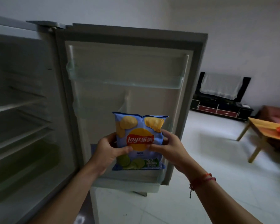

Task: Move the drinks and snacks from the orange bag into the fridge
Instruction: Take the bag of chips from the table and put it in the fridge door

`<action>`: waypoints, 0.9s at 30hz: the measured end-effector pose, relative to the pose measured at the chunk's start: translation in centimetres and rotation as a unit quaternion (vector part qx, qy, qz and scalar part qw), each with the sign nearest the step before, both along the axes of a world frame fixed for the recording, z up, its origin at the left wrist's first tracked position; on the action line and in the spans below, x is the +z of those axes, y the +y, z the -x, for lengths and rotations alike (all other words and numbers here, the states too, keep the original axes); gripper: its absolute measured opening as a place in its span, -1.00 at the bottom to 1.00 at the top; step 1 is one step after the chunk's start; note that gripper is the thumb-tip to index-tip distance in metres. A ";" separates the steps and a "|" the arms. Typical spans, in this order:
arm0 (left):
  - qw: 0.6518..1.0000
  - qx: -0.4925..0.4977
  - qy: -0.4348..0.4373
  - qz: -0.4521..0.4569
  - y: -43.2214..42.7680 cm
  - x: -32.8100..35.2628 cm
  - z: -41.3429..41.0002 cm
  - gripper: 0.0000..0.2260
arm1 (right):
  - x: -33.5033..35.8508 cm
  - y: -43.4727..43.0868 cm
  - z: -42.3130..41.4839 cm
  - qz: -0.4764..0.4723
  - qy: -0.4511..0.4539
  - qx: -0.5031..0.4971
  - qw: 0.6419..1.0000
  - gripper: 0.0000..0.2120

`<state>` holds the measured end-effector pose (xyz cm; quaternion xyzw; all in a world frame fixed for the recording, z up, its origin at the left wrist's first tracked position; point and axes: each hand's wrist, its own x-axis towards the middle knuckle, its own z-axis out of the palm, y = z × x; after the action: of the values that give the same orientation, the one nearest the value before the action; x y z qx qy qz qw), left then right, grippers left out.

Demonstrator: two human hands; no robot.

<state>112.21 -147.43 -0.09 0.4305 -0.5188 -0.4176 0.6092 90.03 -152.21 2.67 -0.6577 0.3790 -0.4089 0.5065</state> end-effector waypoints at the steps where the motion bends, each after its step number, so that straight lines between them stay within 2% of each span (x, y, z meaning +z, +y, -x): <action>1: 1.000 -0.003 -0.001 0.004 -0.3 0.3 0.7 -0.58 | 0.3 0.0 0.7 0.001 -0.003 -0.011 1.000 -0.59; 9: 1.000 0.001 -0.010 0.013 -1.6 1.8 3.2 -0.52 | 1.5 -0.4 3.2 -0.002 -0.016 -0.037 0.999 -0.58; 14: 1.000 0.017 -0.017 0.015 -2.4 2.4 3.9 -0.59 | 1.8 -1.1 3.5 -0.011 -0.022 -0.040 0.999 -0.54; 19: 0.998 0.064 -0.021 0.018 -4.0 4.4 4.4 -0.76 | 3.4 -3.0 3.4 -0.014 -0.028 -0.068 0.997 -0.52; 27: 0.993 0.104 -0.051 0.018 -8.1 7.7 4.7 -0.73 | 6.5 -5.9 2.6 0.013 -0.010 -0.101 0.995 -0.57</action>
<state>107.49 -155.51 7.61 0.4921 -0.5086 -0.3204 0.6297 87.48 -158.14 9.19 -0.6184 0.4327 -0.4697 0.4580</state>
